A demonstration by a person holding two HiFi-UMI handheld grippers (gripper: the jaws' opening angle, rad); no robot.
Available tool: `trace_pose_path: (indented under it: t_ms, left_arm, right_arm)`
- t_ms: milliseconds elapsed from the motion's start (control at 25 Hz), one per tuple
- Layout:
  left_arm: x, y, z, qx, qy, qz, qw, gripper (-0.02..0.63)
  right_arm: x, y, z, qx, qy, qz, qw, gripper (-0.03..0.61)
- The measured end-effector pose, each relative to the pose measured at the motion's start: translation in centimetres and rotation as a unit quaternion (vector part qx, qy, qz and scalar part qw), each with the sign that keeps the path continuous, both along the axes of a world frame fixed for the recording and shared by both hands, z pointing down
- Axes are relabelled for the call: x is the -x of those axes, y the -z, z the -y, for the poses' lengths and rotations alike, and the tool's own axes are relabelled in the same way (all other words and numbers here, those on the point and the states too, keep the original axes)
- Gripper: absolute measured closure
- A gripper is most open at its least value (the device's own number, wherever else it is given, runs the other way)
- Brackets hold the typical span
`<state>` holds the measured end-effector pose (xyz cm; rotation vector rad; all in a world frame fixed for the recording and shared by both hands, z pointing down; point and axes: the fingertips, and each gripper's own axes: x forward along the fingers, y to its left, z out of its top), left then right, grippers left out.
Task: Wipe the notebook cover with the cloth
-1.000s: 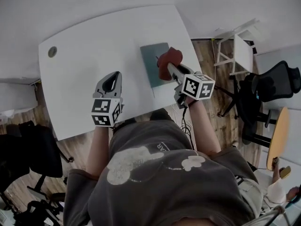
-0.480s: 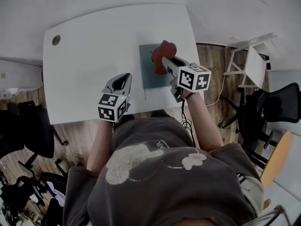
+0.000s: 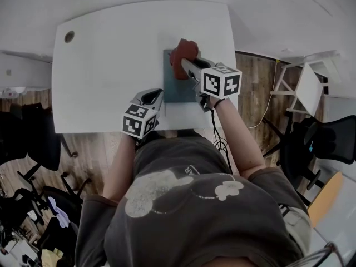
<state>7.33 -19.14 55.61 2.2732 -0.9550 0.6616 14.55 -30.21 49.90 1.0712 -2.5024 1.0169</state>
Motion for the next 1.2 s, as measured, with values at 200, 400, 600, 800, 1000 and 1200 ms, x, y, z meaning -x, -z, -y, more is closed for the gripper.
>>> trace_pose_path:
  t_ms: [200, 400, 600, 800, 1000, 1200]
  left_arm:
    - [-1.1, -1.9, -1.0, 0.031, -0.009, 0.011, 0.9994, 0.615]
    - [-1.5, -3.4, -2.0, 0.058, -0.011, 0.022, 0.9980, 0.615]
    - [-1.6, -4.6, -2.7, 0.085, -0.010, 0.032, 0.9959, 0.615]
    - [-1.5, -5.2, -3.0, 0.094, -0.008, 0.037, 0.9949, 0.615]
    - [-1.3, -5.2, -2.9, 0.099, -0.007, 0.032, 0.9945, 0.615]
    - [-1.1, -5.2, -2.8, 0.106, 0.002, 0.026, 0.9940, 0.617]
  right_arm:
    - [1.1, -1.2, 0.5, 0.012, 0.027, 0.006, 1.000, 0.518]
    - [2.2, -1.7, 0.8, 0.026, 0.050, 0.017, 0.998, 0.518]
    - [4.3, -1.9, 0.9, 0.038, 0.086, 0.030, 0.995, 0.518]
    - [5.8, -3.6, 1.4, 0.060, 0.097, 0.020, 0.993, 0.518]
    - [6.3, -4.9, 1.8, 0.066, 0.105, -0.008, 0.992, 0.518]
    - [5.9, -6.4, 2.6, 0.073, 0.099, -0.032, 0.992, 0.518]
